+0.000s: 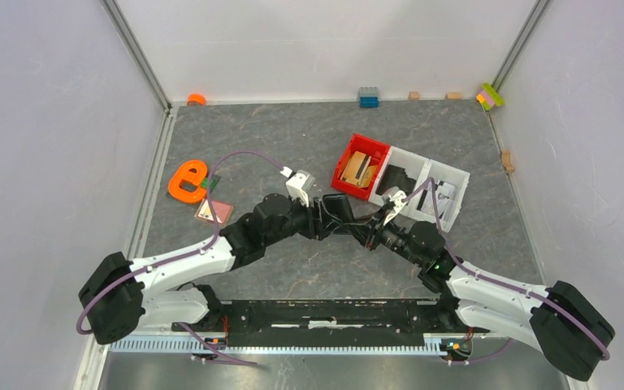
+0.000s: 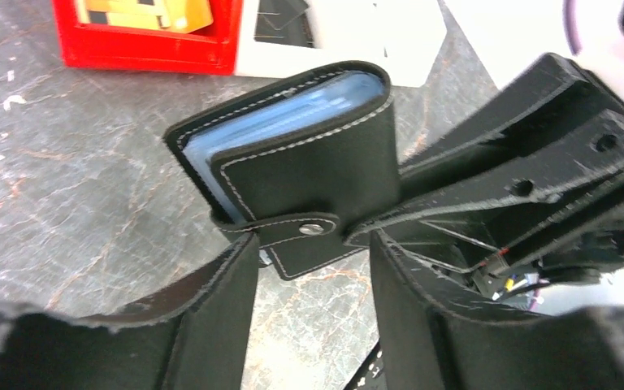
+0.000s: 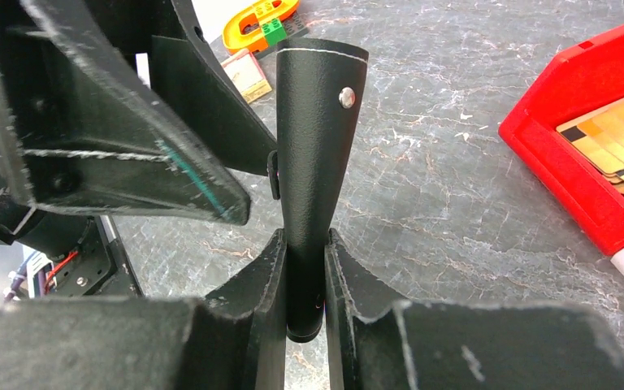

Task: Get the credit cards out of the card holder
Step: Open the card holder at the center of the board.

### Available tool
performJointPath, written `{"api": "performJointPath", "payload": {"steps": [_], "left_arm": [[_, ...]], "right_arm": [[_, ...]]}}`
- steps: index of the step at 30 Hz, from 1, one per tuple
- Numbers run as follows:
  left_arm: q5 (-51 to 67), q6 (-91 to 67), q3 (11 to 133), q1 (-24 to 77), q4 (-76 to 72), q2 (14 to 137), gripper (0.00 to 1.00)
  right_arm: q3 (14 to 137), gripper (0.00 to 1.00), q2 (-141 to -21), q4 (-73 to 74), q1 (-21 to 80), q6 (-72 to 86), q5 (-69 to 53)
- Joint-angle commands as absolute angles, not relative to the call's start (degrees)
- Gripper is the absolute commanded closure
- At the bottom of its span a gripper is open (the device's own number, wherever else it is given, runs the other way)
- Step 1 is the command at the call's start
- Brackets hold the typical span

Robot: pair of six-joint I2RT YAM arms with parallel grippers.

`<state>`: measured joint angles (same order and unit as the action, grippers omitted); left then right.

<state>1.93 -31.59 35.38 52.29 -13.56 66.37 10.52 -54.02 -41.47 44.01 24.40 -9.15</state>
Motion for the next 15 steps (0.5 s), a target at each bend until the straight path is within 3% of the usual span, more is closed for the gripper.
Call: {"api": "performJointPath", "payload": {"steps": [1, 2, 7, 15], "left_arm": [[-5.9, -29.75, 38.52, 52.38, -10.29, 67.13, 0.45], [-6.21, -29.73, 38.95, 52.38, -9.63, 67.42, 0.49], [-8.21, -29.64, 41.21, 52.38, -5.85, 69.83, 0.51], [-16.16, -30.14, 43.68, 51.95, 1.68, 71.56, 0.77]], "right_arm": [[14.5, 0.86, -53.86, -43.9, 46.3, 21.17, -8.59], [14.88, 0.87, -53.76, -43.39, 46.7, 20.63, -8.78], [15.17, 0.87, -53.34, -43.18, 48.11, 18.91, -8.94], [15.17, 0.91, -50.27, -35.11, 48.5, 16.85, 9.27]]}}
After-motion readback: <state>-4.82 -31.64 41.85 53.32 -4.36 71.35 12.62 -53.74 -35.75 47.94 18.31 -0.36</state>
